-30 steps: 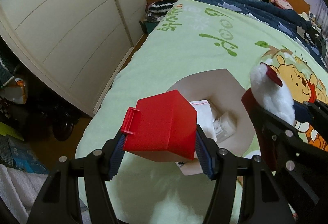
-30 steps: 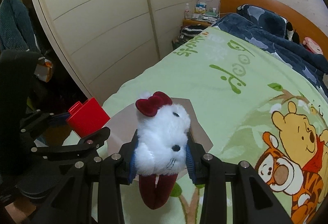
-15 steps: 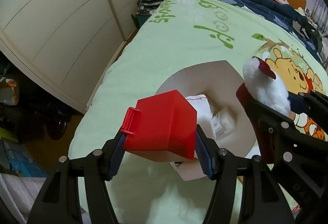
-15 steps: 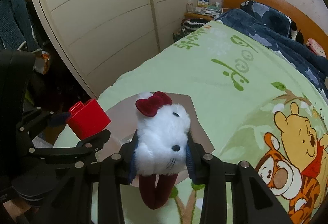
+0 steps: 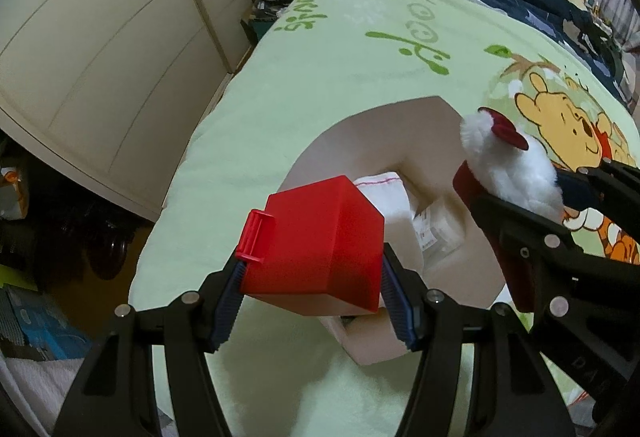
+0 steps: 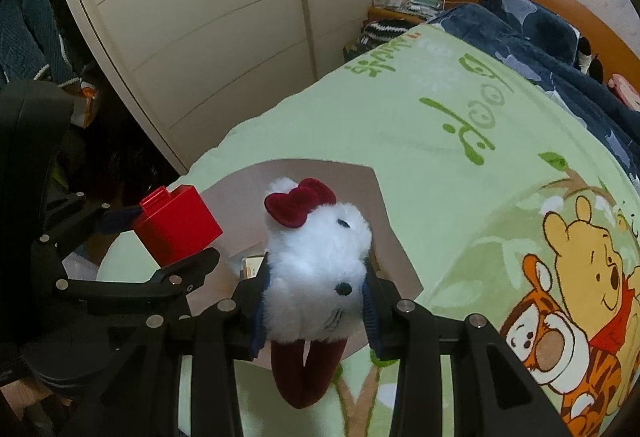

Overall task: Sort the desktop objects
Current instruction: 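Carry the red block and Hello Kitty plush over the white paper box, then open both grippers to drop the red block and plush into the box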

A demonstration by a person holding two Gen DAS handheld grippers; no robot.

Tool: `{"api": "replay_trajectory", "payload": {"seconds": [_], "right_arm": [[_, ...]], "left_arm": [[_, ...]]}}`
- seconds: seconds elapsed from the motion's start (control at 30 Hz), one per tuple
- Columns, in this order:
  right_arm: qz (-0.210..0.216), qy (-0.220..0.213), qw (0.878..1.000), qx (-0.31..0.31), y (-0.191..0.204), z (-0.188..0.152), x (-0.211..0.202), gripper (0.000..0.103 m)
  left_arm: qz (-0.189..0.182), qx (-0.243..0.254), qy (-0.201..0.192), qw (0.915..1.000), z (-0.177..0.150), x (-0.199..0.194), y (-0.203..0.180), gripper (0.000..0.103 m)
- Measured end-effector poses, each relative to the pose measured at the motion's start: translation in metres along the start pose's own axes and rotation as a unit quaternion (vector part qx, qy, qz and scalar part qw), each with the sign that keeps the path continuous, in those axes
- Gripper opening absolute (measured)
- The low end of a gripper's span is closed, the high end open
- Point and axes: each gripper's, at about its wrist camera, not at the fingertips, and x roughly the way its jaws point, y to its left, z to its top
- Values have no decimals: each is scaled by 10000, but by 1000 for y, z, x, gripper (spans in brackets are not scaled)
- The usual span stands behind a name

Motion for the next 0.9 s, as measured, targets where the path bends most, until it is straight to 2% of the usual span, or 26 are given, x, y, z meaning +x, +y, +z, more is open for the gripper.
{"api": "replay_trajectory", "payload": {"seconds": [0.3, 0.43, 0.63, 0.8, 0.9], "right_arm": [[13, 237, 9997, -92, -3, 4, 14, 40], [118, 178, 9998, -18, -8, 6, 12, 43], [220, 149, 9996, -85, -9, 8, 10, 47], [221, 127, 9997, -15, -14, 8, 7, 60], [216, 64, 9997, -18, -14, 9, 1, 60]], "left_arm": [[-35, 136, 200, 9997, 4, 13, -1, 65], [30, 150, 208, 9997, 8, 14, 2, 79], [142, 276, 212, 9993, 14, 13, 1, 83], [130, 258, 208, 9994, 16, 13, 0, 85], [131, 225, 152, 9995, 16, 8, 1, 88]]}}
